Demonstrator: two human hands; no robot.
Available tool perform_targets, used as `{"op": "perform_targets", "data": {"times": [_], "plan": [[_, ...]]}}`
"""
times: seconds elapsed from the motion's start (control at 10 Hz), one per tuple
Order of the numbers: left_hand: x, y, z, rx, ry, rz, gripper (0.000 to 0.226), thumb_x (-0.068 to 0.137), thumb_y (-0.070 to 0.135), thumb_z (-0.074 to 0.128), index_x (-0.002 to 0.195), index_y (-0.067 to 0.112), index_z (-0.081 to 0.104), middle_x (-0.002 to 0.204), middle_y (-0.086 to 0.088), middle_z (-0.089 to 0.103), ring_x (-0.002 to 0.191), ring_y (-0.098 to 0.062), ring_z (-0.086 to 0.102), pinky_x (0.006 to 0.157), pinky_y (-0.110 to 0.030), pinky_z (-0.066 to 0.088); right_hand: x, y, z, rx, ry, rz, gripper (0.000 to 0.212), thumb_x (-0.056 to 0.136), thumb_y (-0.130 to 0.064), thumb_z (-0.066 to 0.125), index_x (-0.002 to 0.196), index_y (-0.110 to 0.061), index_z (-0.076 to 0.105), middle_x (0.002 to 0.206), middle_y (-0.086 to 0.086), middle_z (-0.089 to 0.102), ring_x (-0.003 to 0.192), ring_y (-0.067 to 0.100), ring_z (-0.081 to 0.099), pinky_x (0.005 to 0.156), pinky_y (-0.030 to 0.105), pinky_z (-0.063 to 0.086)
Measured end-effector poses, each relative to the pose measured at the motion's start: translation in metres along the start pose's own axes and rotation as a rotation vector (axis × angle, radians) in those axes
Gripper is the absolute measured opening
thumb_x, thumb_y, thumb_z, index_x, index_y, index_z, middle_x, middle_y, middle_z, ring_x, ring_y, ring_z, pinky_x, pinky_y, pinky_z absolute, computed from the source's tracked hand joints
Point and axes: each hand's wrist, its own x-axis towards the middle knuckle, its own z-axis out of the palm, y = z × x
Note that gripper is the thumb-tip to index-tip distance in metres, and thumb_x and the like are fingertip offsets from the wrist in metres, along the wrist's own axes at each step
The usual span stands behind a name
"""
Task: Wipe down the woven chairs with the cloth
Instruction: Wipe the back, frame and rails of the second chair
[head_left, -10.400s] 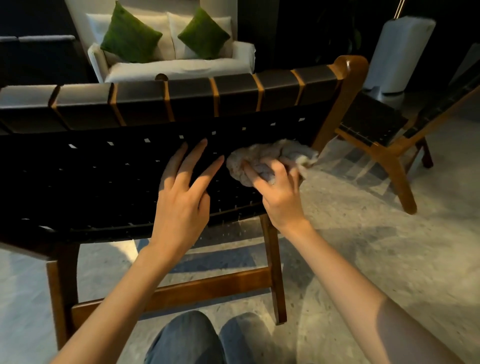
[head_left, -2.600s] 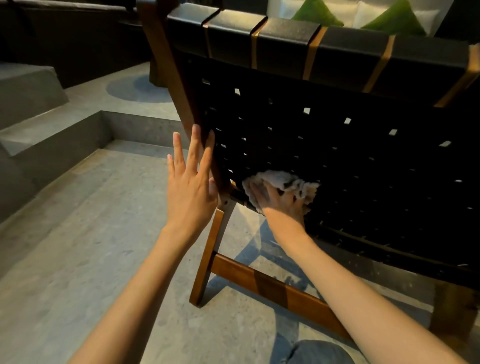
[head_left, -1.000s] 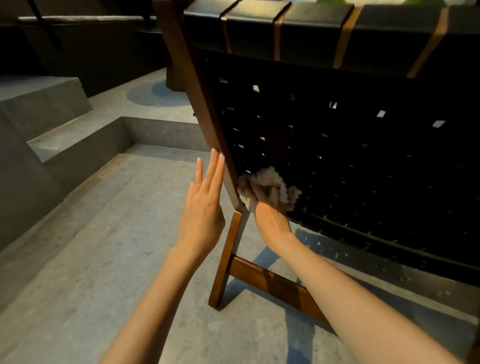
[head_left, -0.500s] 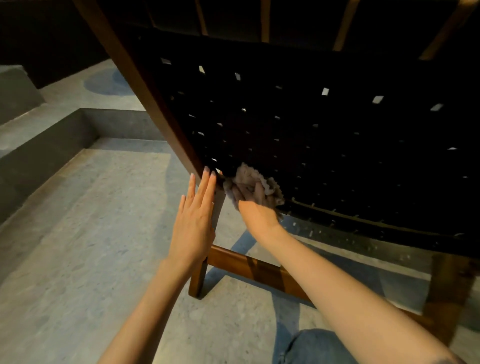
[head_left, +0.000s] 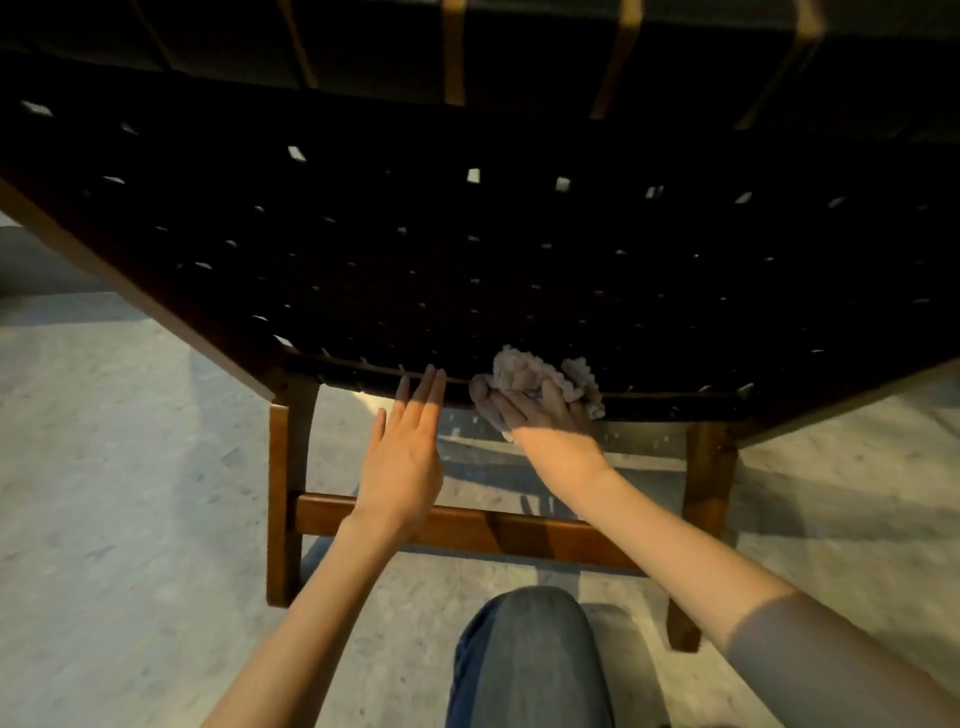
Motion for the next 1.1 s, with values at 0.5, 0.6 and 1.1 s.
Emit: {"op": "perform_targets", "data": {"times": [0.5,0.6,1.1], "plan": [[0.026,0.117,0.067,0.153,-0.236,0.139,0.071,0.097,0.023,0.042,0.149,0.039,-0.004,0.16,0.001,-0.002,0.147,-0.022,-0.004,0.117,-0.044,0.008,-0.123,0.132,-0.008,-0.555,-0.233,0.427,0.047,0.105,-0.018,0.02,0.151,-0.018,0.013,0.159,0.009,0.014,0.146,0.03,0.012,0.116,0.044,0.021],[0.028,0.123,0.067,0.203,-0.273,0.123,0.072,0.097,0.025,0.043,0.148,0.04,-0.006,0.16,-0.001,-0.002,0.147,-0.025,-0.002,0.117,-0.044,0.005,-0.131,0.112,-0.014,-0.262,0.021,0.56,0.05,0.102,-0.013,0.01,0.147,-0.014,0.03,0.153,0.013,0.029,0.142,0.03,0.023,0.117,0.043,0.018],[0.045,0.141,0.056,0.262,-0.263,0.126,0.058,0.1,0.029,0.033,0.151,0.035,0.005,0.15,-0.007,0.029,0.118,-0.025,0.047,0.075,-0.028,0.044,-0.222,0.066,-0.177,-0.544,0.923,0.708,0.063,0.082,0.01,0.052,0.14,-0.011,0.042,0.137,0.003,0.051,0.098,0.027,0.033,0.051,0.031,0.044]]}}
